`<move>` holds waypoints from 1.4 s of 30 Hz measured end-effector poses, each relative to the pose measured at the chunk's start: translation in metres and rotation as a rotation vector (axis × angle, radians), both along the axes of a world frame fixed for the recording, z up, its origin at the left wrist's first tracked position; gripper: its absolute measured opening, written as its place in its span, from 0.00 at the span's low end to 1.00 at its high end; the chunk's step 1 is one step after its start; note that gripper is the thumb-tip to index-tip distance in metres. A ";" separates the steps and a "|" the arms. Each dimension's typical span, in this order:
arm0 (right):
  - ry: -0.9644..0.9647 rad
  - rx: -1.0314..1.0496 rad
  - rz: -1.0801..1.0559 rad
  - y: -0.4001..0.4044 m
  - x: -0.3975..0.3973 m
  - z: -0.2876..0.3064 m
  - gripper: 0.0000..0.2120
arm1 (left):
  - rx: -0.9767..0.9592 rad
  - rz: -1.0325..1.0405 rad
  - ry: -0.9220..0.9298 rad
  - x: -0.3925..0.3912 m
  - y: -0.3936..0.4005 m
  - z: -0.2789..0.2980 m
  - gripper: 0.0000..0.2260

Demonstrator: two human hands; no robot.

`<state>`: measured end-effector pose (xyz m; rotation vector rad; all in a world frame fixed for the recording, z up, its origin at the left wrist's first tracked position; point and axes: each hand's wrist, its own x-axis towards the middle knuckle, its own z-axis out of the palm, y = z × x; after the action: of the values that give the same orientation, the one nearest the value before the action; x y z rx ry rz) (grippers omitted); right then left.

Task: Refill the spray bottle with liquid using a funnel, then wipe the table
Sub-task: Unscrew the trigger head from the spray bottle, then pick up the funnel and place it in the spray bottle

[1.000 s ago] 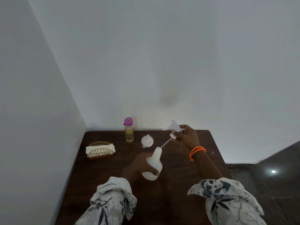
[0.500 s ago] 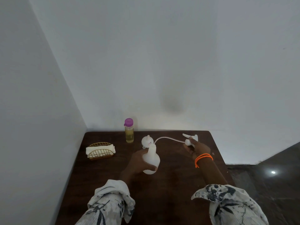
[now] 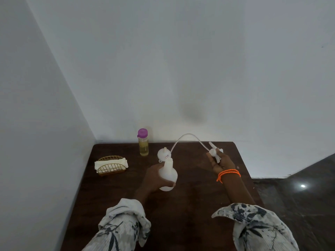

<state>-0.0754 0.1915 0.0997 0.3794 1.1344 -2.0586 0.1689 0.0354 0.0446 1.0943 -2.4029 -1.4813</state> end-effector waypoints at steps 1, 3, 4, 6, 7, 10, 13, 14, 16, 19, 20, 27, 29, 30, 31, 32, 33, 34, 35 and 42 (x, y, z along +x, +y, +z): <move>-0.023 0.004 -0.036 0.002 -0.006 0.000 0.33 | -0.008 -0.005 -0.006 0.001 0.000 -0.001 0.39; -0.019 0.028 -0.078 0.007 -0.017 -0.003 0.34 | -0.023 -0.009 -0.019 0.003 0.000 -0.003 0.39; -0.010 0.047 -0.079 0.009 -0.019 0.000 0.31 | -0.027 0.000 -0.020 0.005 0.001 -0.006 0.40; 0.024 0.112 -0.057 0.016 -0.024 -0.005 0.16 | -0.040 0.022 -0.032 0.008 0.001 -0.012 0.41; 0.058 0.156 -0.012 0.017 -0.024 -0.012 0.13 | -0.050 0.032 -0.044 0.009 0.000 -0.020 0.42; 0.175 0.434 0.187 0.018 -0.016 -0.038 0.10 | -0.050 0.053 -0.069 0.012 0.003 -0.033 0.43; 0.260 0.693 0.308 0.012 -0.001 -0.069 0.12 | -0.020 0.076 -0.033 0.013 0.013 -0.039 0.40; 0.265 0.737 0.346 0.009 0.006 -0.080 0.14 | -0.020 0.092 -0.024 0.013 0.016 -0.045 0.40; 0.284 0.784 0.415 0.003 0.017 -0.099 0.15 | -0.009 0.105 -0.018 0.011 0.022 -0.052 0.41; 0.285 0.870 0.517 -0.005 0.033 -0.126 0.17 | -0.045 0.070 -0.018 0.011 0.026 -0.071 0.42; 0.317 0.898 0.559 -0.005 0.036 -0.135 0.19 | -0.069 0.051 -0.005 0.011 0.028 -0.079 0.42; 0.585 1.087 0.692 -0.016 0.047 -0.138 0.11 | -0.156 0.018 0.042 0.006 0.033 -0.094 0.48; 0.695 1.122 0.776 -0.024 0.045 -0.155 0.11 | -0.092 0.020 -0.040 0.008 0.027 -0.104 0.56; 0.745 1.126 0.806 -0.021 0.047 -0.153 0.12 | -0.074 0.001 -0.063 0.011 0.027 -0.101 0.60; 0.760 1.126 0.817 -0.018 0.049 -0.153 0.11 | -0.048 -0.028 -0.087 0.016 0.026 -0.099 0.62; 0.774 1.121 0.806 -0.018 0.049 -0.151 0.10 | -0.036 -0.062 -0.106 0.020 0.022 -0.097 0.63; 0.791 1.127 0.807 -0.017 0.048 -0.150 0.10 | -0.036 -0.089 -0.124 0.024 0.018 -0.094 0.63; 0.822 1.131 0.834 -0.015 0.045 -0.150 0.13 | -0.041 -0.105 -0.142 0.028 0.013 -0.091 0.60; 0.862 1.143 0.864 -0.014 0.044 -0.151 0.16 | -0.038 -0.102 -0.162 0.034 0.008 -0.089 0.57; 0.934 1.139 0.749 -0.048 0.016 -0.135 0.21 | 0.113 0.194 -0.216 0.016 -0.051 -0.082 0.33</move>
<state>-0.0591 0.1431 -0.0358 -0.5225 2.4656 -0.6978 0.1848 -0.0154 -0.0379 1.5376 -2.2855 -1.5182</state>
